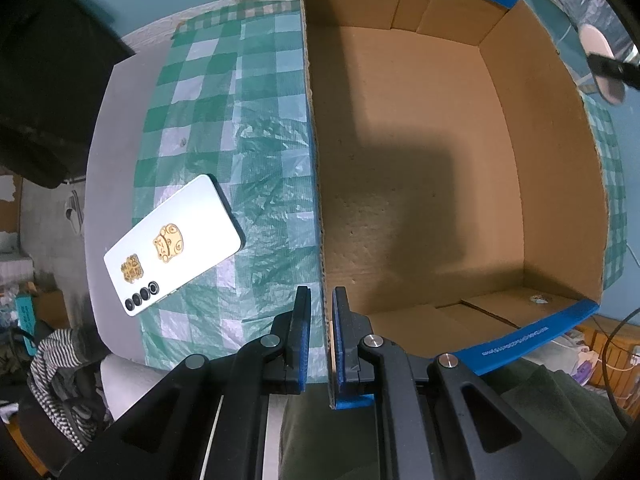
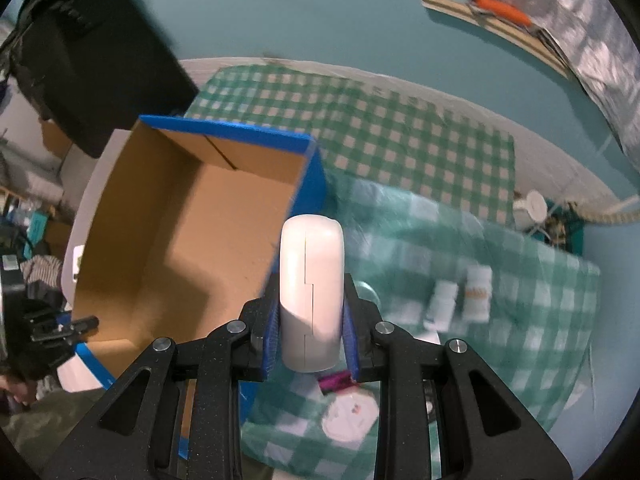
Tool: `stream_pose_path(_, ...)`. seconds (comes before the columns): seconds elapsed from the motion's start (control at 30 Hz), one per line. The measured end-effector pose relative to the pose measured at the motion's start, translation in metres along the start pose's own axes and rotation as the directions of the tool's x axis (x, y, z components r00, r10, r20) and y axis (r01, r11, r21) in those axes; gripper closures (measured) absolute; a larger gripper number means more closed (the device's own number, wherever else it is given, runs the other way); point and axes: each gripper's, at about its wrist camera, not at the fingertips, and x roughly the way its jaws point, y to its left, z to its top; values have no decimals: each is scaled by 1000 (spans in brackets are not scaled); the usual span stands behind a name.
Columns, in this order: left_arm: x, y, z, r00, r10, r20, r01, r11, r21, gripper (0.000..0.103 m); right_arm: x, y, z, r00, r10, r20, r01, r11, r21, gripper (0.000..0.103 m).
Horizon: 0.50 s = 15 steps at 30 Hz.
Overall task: Organize rigid objects
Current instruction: 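Lift the earbud case with the right gripper and carry it over the box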
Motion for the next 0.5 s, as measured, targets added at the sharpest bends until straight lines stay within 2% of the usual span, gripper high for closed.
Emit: stream_pose_path(0.5, -3, 4, -4, 1000, -6, 10, 6, 1000, -12, 93, 33, 54, 44, 998, 35, -50, -43, 987, -154, 77)
